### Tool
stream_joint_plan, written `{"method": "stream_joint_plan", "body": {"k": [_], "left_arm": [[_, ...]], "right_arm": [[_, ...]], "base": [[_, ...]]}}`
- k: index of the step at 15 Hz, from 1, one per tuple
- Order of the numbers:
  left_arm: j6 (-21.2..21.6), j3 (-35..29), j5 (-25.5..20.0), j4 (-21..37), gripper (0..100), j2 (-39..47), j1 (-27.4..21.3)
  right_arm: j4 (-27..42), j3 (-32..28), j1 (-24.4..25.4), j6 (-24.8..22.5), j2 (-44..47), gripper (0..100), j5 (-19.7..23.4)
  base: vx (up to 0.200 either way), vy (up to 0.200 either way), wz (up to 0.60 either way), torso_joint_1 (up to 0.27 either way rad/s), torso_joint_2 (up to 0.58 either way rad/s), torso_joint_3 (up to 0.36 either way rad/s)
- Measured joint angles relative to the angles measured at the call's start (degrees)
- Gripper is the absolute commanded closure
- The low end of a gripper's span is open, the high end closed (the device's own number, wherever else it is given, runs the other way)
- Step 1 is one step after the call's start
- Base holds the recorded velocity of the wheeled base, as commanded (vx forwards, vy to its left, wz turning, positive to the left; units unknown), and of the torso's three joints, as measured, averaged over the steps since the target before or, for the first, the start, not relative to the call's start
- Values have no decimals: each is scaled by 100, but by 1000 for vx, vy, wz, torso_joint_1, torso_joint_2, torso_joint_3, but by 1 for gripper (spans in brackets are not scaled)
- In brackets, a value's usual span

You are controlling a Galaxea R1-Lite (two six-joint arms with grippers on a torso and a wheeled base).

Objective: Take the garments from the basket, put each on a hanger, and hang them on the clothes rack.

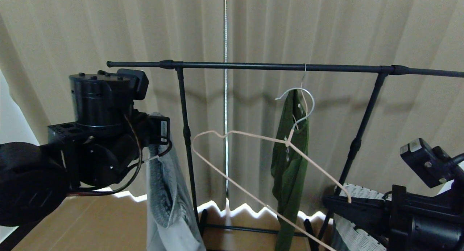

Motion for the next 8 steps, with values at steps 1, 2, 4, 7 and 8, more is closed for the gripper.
{"method": "stream_joint_plan", "body": {"k": [1, 2, 4, 7, 8], "left_arm": [[-2, -95, 17, 2, 100, 121, 0], [-2, -156, 22, 5, 100, 215, 0], [-2, -272, 33, 2, 100, 336, 13], [-2, -319, 28, 0, 100, 424, 7], [0, -319, 33, 5, 100, 433, -2]], "right_arm": [[2, 0, 144, 18, 13, 100, 5], [2, -5, 247, 43, 22, 100, 6], [2, -16, 378, 67, 39, 100, 11], [0, -59, 457, 65, 138, 100, 5], [0, -111, 466, 67, 226, 100, 0]], "base": [[0, 0, 0, 0, 0, 0], [0, 0, 0, 0, 0, 0], [0, 0, 0, 0, 0, 0], [0, 0, 0, 0, 0, 0], [0, 0, 0, 0, 0, 0]]}}
